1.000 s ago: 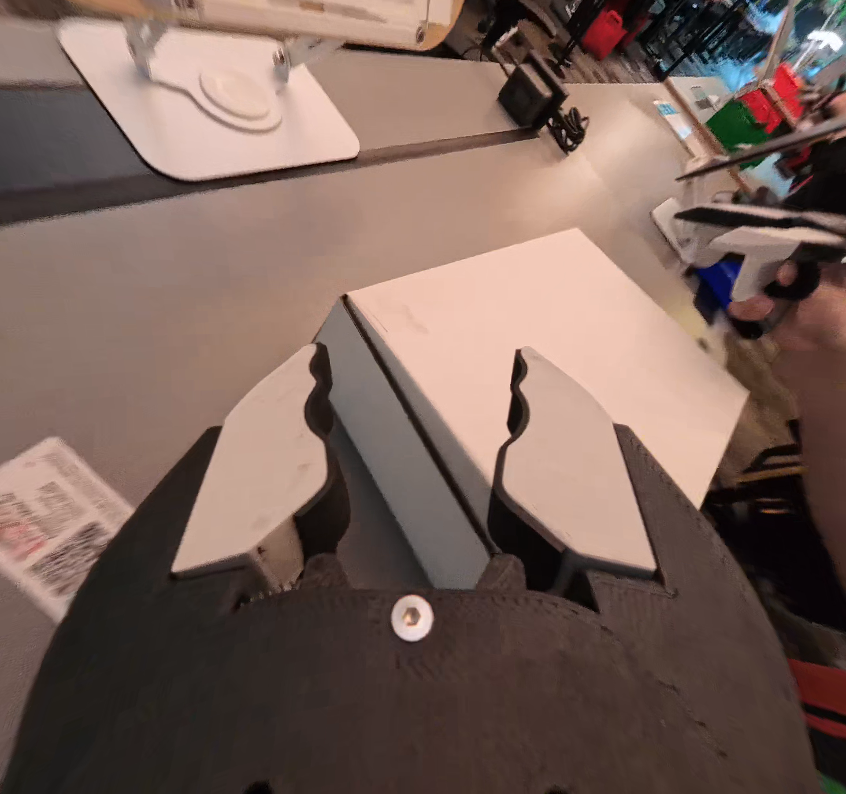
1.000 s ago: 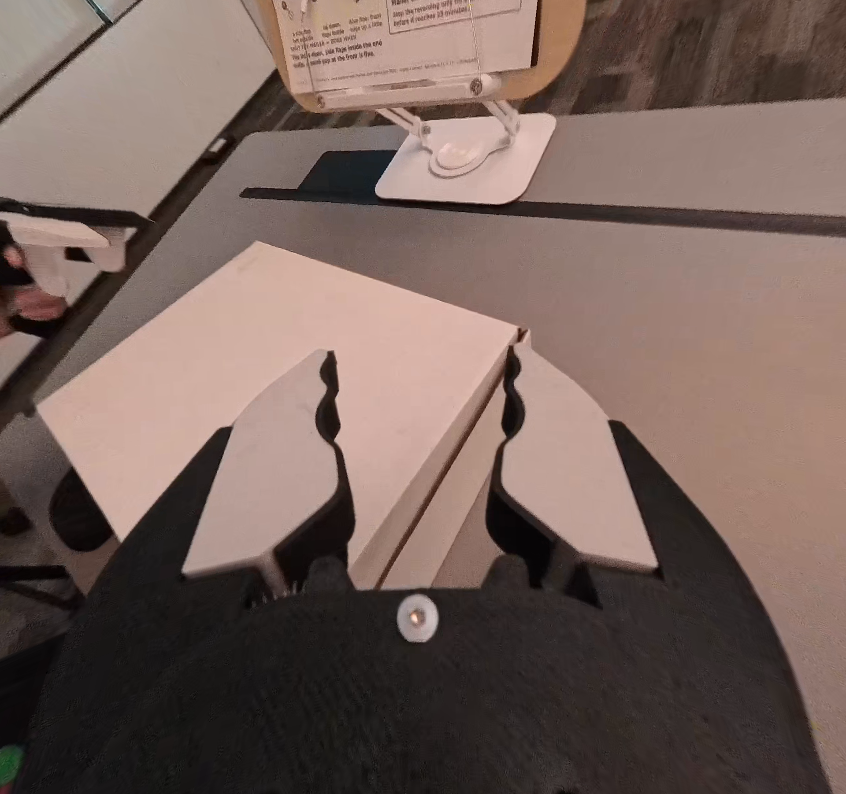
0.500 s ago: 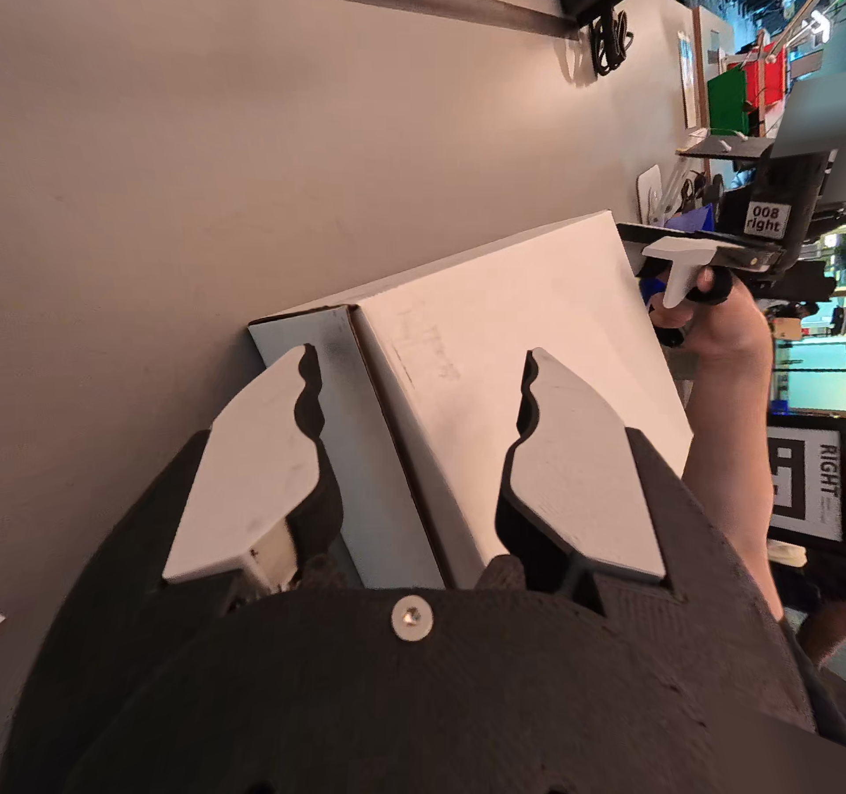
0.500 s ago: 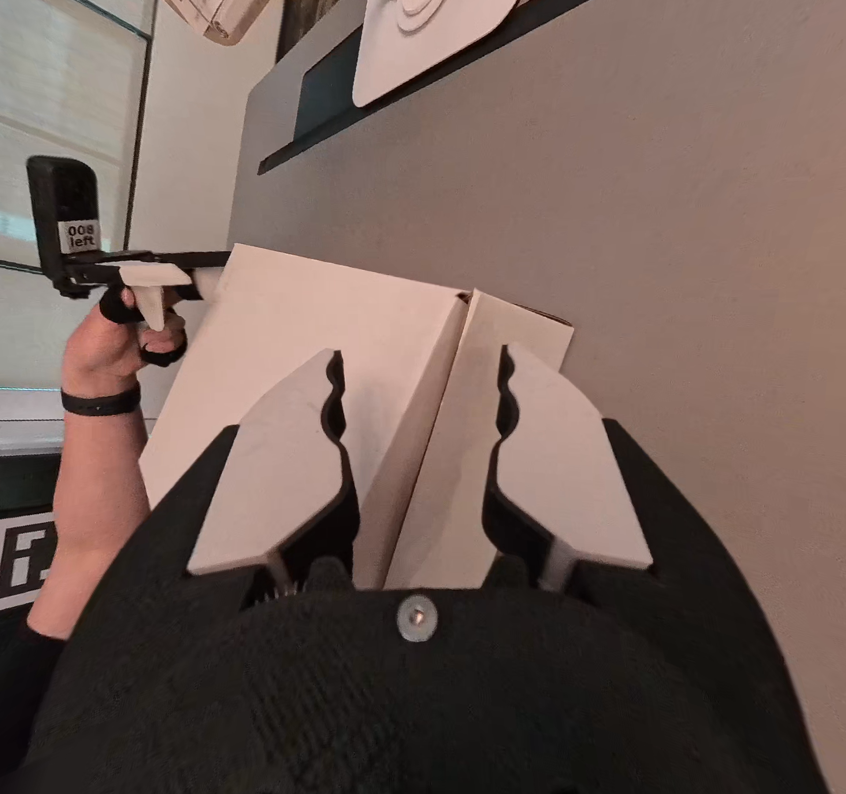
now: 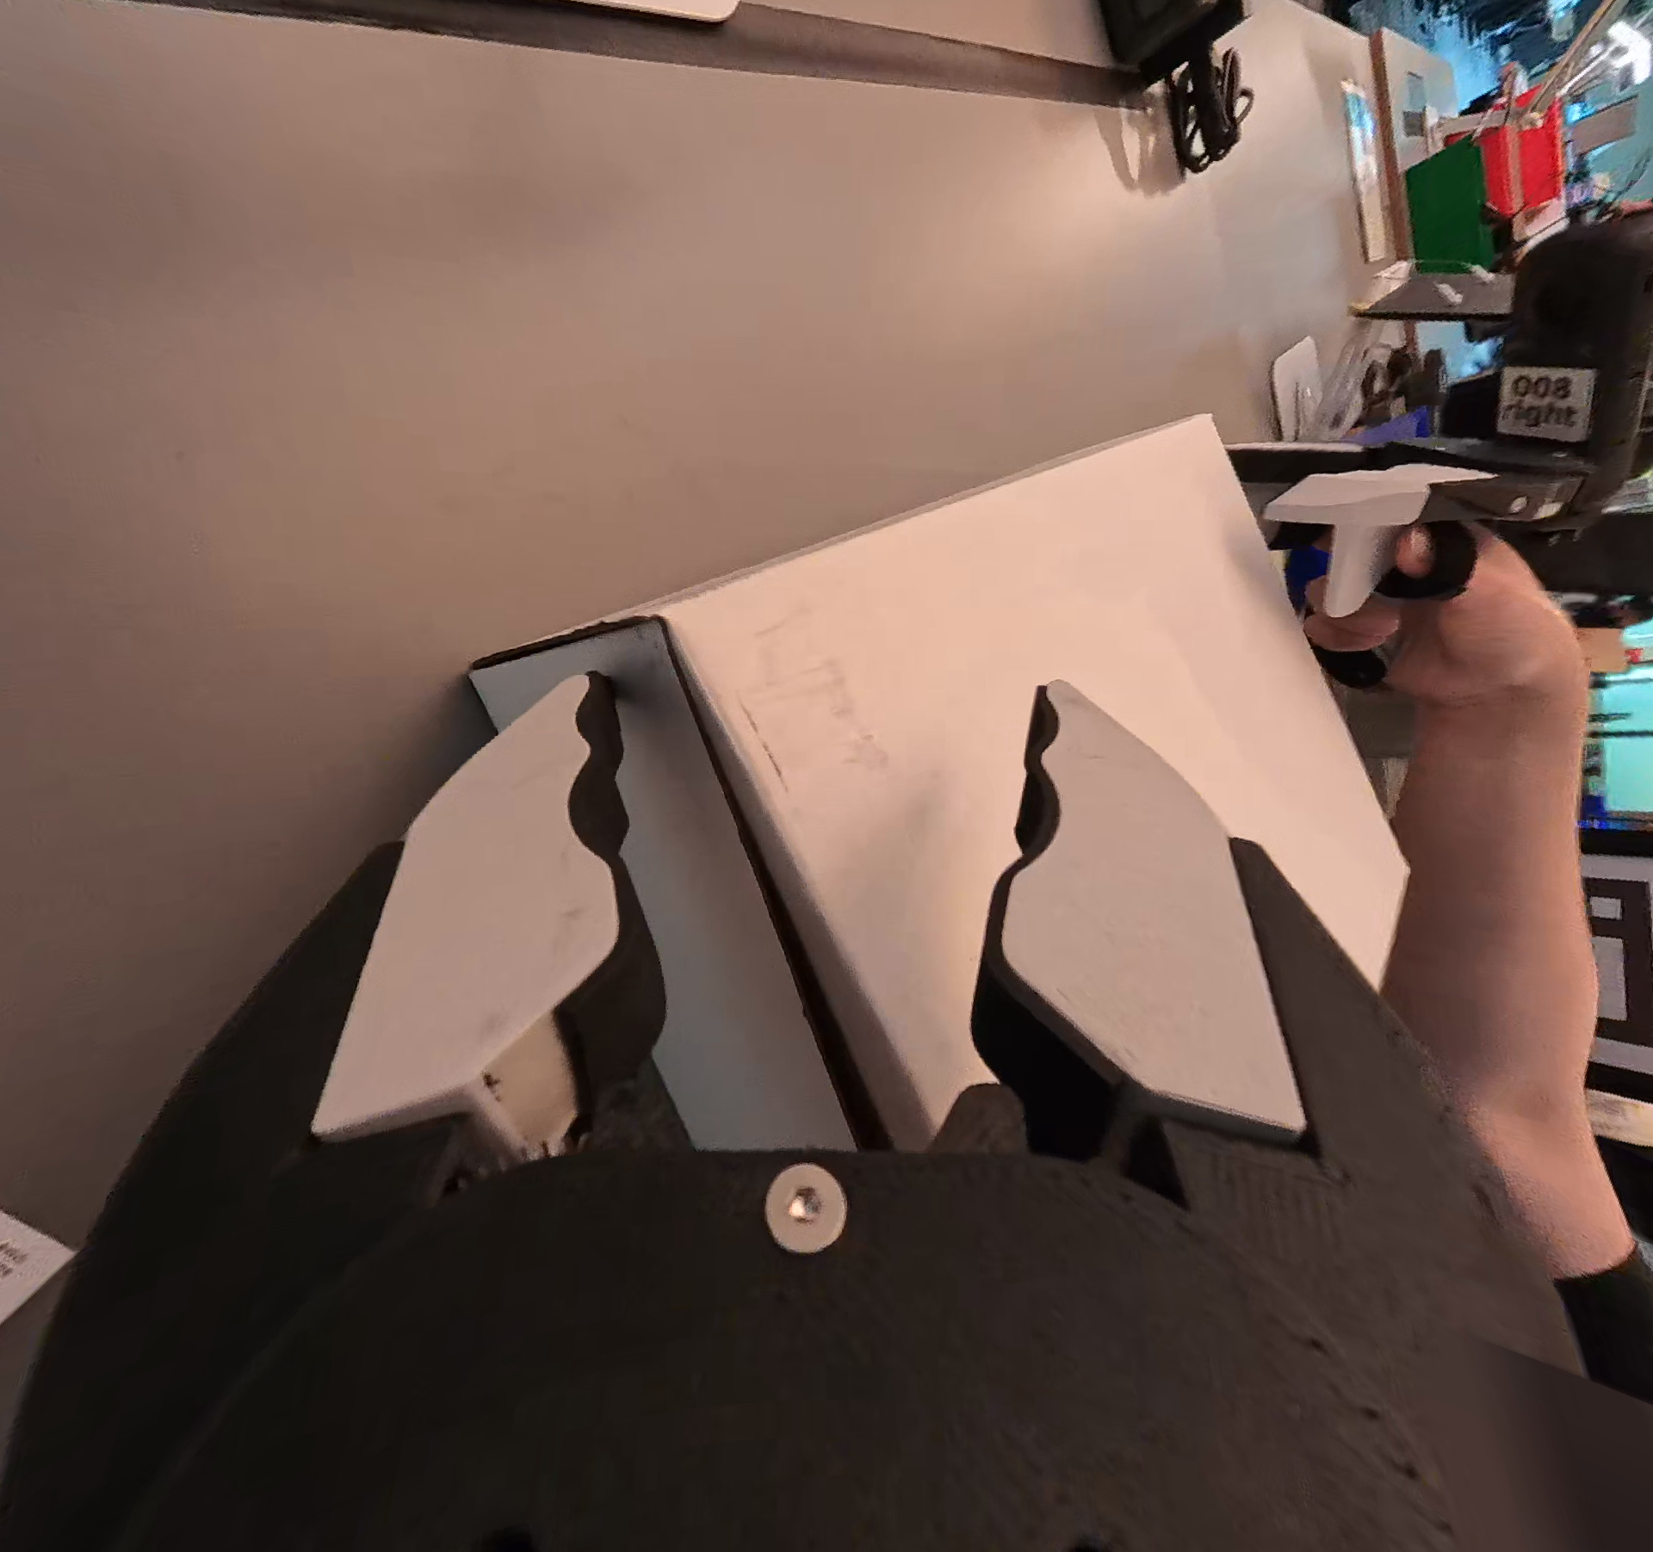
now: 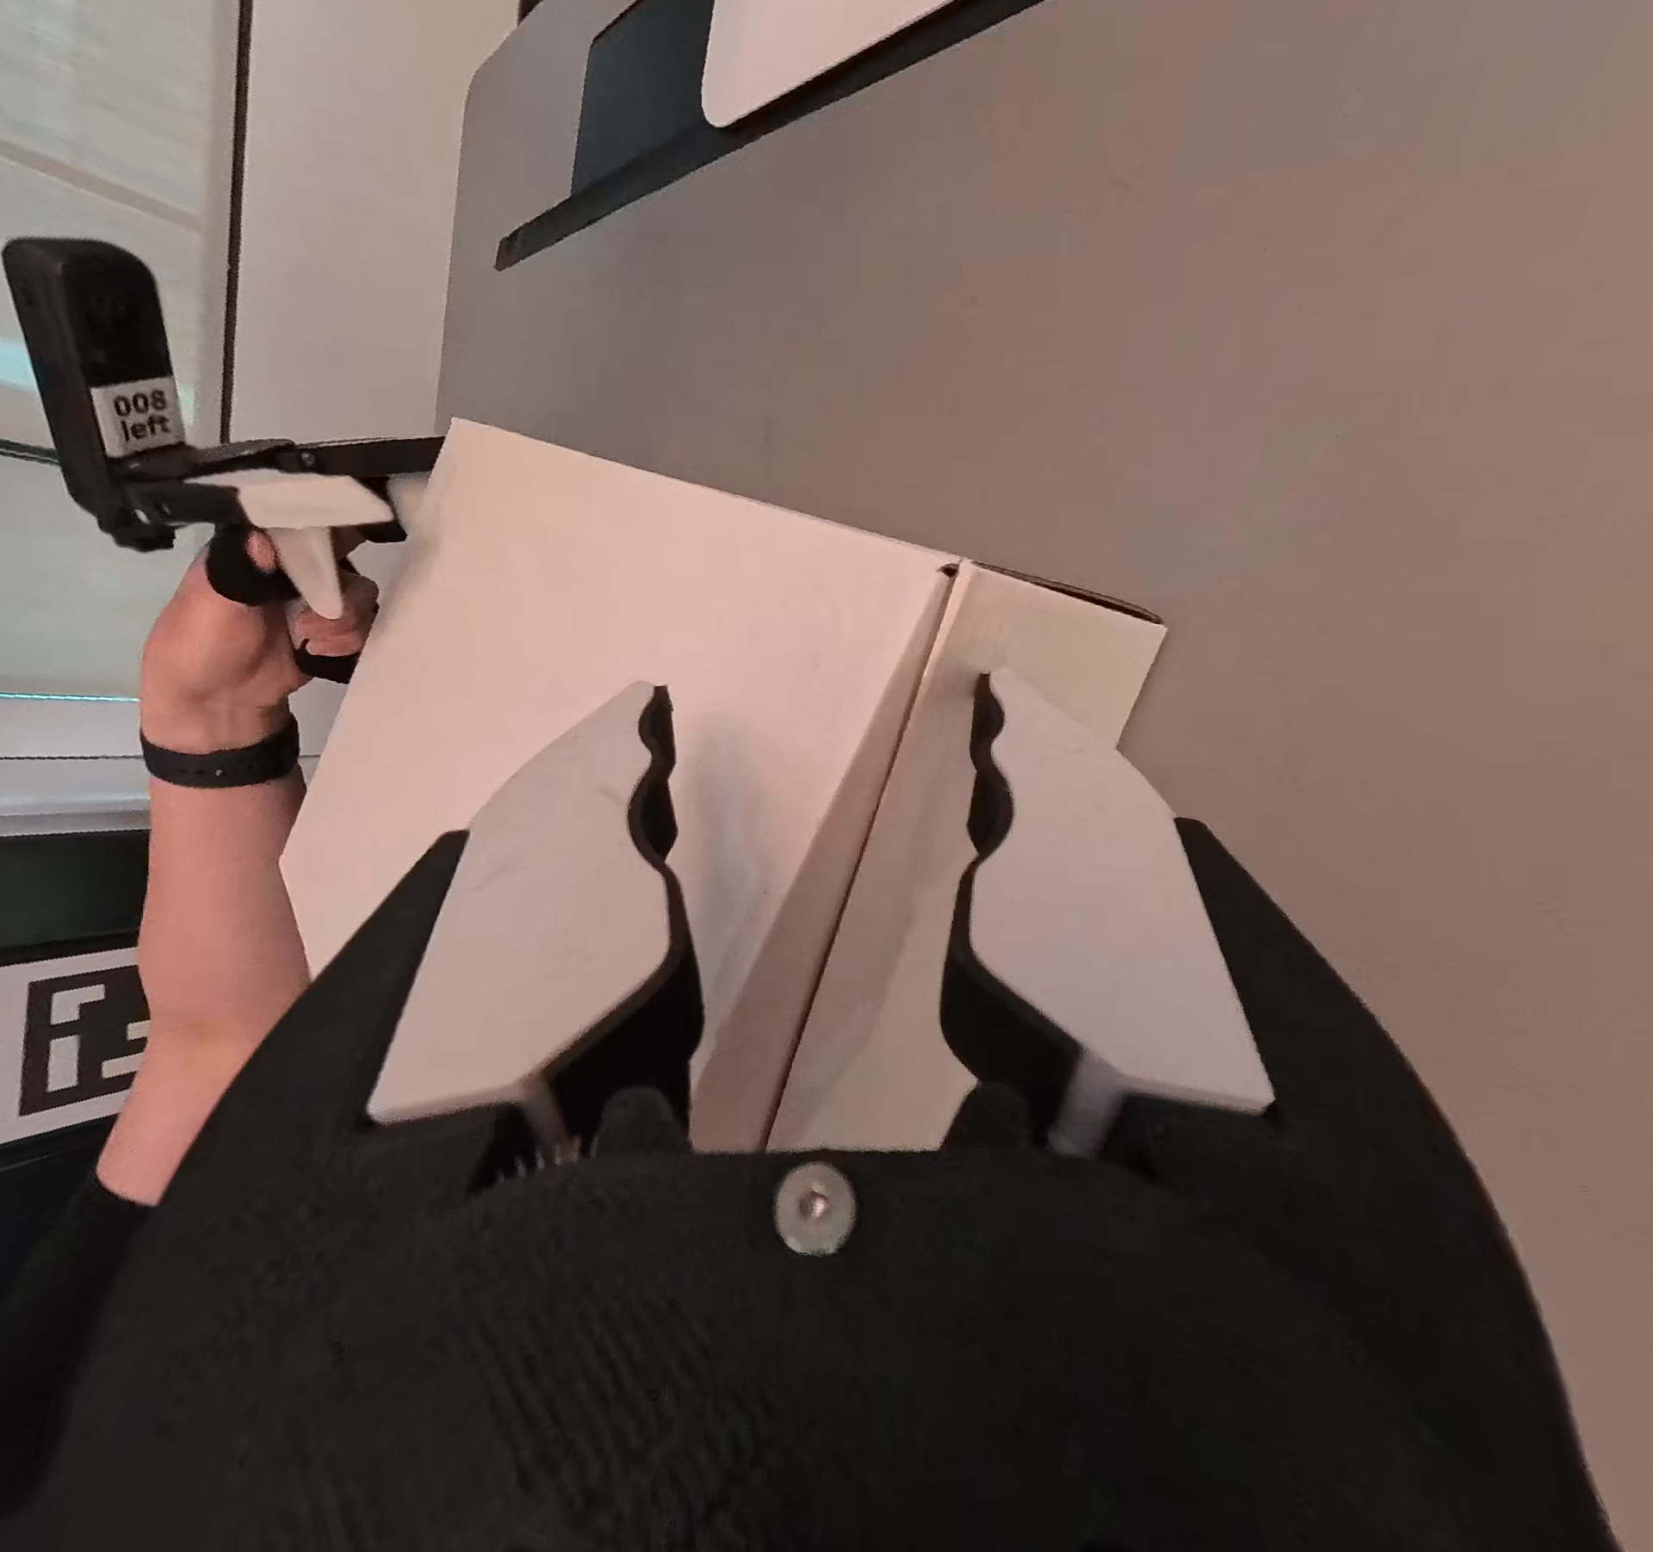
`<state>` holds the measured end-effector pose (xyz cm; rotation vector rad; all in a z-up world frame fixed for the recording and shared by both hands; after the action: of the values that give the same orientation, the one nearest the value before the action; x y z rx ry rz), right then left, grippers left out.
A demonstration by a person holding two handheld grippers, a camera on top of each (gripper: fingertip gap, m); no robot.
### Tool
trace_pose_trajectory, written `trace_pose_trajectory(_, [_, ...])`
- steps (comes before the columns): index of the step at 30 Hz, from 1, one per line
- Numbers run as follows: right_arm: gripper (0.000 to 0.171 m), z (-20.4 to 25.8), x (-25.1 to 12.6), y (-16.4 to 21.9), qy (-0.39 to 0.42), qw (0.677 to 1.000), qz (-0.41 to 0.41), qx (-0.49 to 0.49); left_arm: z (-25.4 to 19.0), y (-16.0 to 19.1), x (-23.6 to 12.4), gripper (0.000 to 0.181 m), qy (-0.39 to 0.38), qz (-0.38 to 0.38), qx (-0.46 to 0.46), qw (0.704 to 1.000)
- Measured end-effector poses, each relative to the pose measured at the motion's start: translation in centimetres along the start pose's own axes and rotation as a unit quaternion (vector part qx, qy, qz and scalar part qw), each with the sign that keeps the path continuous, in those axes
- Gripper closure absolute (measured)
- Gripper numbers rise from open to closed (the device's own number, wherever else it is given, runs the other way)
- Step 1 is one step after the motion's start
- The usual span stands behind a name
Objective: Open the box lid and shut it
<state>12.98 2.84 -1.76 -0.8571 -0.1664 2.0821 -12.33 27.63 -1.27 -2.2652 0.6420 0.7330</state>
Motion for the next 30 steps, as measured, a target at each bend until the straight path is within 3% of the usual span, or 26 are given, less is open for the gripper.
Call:
trace_pose_trajectory(7, [0.107,0.4,-0.1,-0.1,-0.002,1.000,0.015,-0.015,0.4,0.7,-1.5,0.099,0.068,-0.025,-0.038,0.997])
trace_pose_trajectory(11, [0.106,0.6,0.3,-0.2,0.002,0.999,0.020,-0.029,0.1,1.1,-1.7,0.097,0.062,-0.033,-0.017,0.997])
trace_pose_trajectory(14, [0.105,1.1,-1.0,0.4,-0.017,0.998,0.009,-0.058,-0.2,2.6,-3.7,0.098,0.086,-0.065,-0.011,0.994])
trace_pose_trajectory(17, [0.106,2.6,-4.3,3.6,-0.072,0.987,-0.064,-0.126,-1.2,6.7,-7.1,0.095,0.100,-0.129,0.032,0.986])
trace_pose_trajectory(20, [0.099,4.8,-7.9,8.9,-0.083,0.939,-0.185,-0.278,-2.7,11.9,-10.3,0.087,0.087,-0.209,0.108,0.968])
trace_pose_trajectory(22, [0.096,5.5,-9.2,12.8,-0.076,0.907,-0.252,-0.330,-3.6,15.1,-11.2,0.087,0.054,-0.235,0.157,0.958])
trace_pose_trajectory(25, [0.093,5.4,-9.1,17.2,-0.058,0.894,-0.264,-0.357,-5.1,18.2,-10.9,0.098,0.008,-0.246,0.210,0.946])
trace_pose_trajectory(30, [0.103,5.4,-8.1,18.9,0.029,0.870,-0.288,-0.399,-6.1,19.4,-8.3,0.114,-0.091,-0.258,0.257,0.927])
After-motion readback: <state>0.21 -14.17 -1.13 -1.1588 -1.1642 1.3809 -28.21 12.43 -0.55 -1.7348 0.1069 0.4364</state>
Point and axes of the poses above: each gripper's, where its closed fingertips meet, x out along the fingers, y out of its underside, z = x × y across the jaws, the point moved 7 cm from there along -x, back along the fingers, and after that the axes turned 4 degrees about -y, right-handed, at the moved point
